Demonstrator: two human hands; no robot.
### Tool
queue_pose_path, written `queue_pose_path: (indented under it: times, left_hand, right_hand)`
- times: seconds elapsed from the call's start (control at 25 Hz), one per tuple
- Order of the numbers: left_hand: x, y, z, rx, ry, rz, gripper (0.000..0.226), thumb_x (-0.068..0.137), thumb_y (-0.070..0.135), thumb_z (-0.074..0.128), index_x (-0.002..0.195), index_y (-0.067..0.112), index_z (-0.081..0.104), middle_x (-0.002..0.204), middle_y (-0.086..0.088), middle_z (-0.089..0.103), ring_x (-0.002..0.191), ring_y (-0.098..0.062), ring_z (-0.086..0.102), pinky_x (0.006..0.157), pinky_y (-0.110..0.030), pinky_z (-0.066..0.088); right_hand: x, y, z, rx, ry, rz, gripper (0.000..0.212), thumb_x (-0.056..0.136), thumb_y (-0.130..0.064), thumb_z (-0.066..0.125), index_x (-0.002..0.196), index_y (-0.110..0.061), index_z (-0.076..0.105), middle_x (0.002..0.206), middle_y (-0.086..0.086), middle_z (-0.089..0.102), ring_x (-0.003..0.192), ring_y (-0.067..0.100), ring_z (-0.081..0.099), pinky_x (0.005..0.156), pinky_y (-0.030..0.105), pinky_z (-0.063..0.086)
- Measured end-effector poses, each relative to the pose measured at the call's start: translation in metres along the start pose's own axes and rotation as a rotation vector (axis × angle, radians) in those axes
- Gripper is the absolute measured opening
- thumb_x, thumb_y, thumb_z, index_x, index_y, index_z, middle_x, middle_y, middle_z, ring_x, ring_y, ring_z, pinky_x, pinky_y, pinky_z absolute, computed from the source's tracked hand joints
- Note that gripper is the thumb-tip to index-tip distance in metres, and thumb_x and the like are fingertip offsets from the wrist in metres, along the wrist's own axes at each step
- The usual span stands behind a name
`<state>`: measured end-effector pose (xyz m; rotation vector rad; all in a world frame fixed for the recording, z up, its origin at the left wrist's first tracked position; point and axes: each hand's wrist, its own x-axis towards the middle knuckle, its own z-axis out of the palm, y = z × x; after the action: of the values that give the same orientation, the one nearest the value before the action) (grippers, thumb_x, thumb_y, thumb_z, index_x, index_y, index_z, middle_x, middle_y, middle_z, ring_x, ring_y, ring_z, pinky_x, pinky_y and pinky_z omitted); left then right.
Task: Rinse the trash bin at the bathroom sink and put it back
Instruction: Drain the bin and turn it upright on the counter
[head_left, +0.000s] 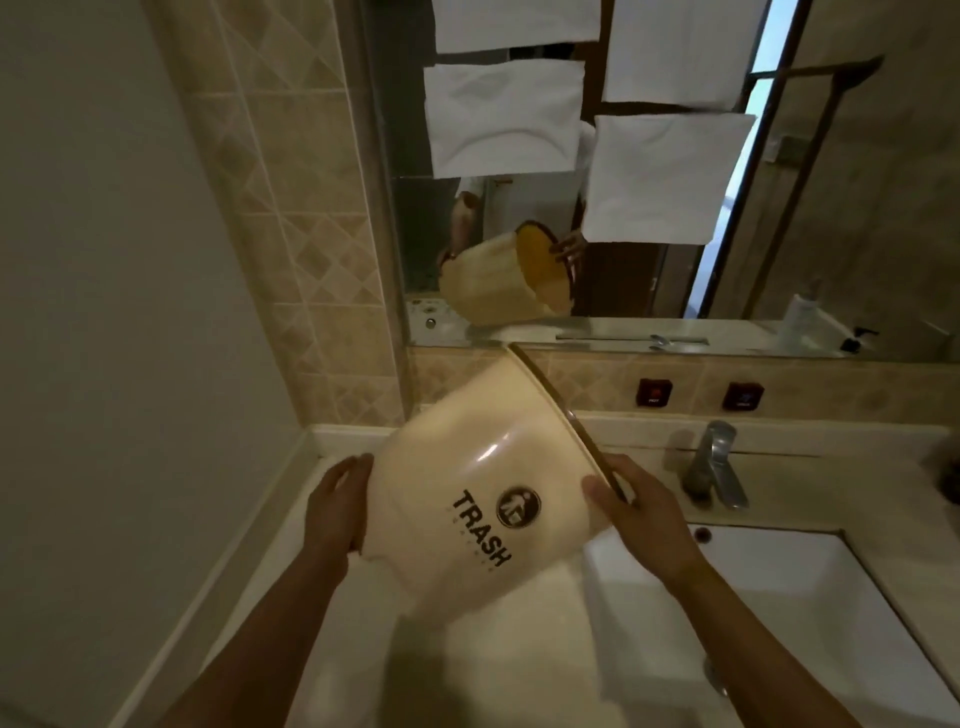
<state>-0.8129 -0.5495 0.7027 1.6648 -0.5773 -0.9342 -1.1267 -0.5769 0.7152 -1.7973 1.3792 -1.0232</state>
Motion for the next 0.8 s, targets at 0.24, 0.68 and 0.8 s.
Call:
queue_pose_path:
  times: [0.24, 0.68, 0.8]
  left_hand:
    - [-0.018, 0.059, 0.051, 0.543, 0.077, 0.44, 0.045, 0.09, 0.045, 0.055, 0.134, 0.035, 0.051, 0.129, 0.002, 0.061, 0.115, -0.025, 0.057, 0.098, -0.044, 0.045]
    - [0.037, 0.02, -0.004, -0.122, -0.235, -0.055, 0.084, 0.069, 0.075, 0.062, 0.143, 0.046, 0.033, 0.147, -0.001, 0.042, 0.127, -0.033, 0.046, 0.091, -0.06, 0.046]
    - [0.051, 0.024, -0.003, -0.212, -0.25, -0.013, 0.077, 0.076, 0.067, 0.063, 0.143, 0.051, 0.028, 0.141, -0.003, 0.044, 0.115, -0.029, 0.053, 0.081, -0.059, 0.052]
  right_hand:
    - [0.04, -0.013, 0.017, 0.679, 0.174, 0.398, 0.021, 0.093, -0.042, 0.053, 0.099, -0.026, 0.065, 0.092, -0.004, 0.07, 0.084, 0.014, 0.066, 0.072, 0.031, 0.054]
    - [0.054, 0.047, 0.076, 1.015, 0.34, 0.869, 0.058, 0.079, -0.063, 0.058, 0.111, -0.015, 0.063, 0.108, 0.007, 0.069, 0.098, 0.031, 0.065, 0.09, 0.047, 0.051]
    - [0.047, 0.053, 0.103, 1.045, 0.256, 0.869, 0.059, 0.086, -0.058, 0.054, 0.133, -0.023, 0.052, 0.123, 0.007, 0.065, 0.107, 0.031, 0.063, 0.093, 0.055, 0.049]
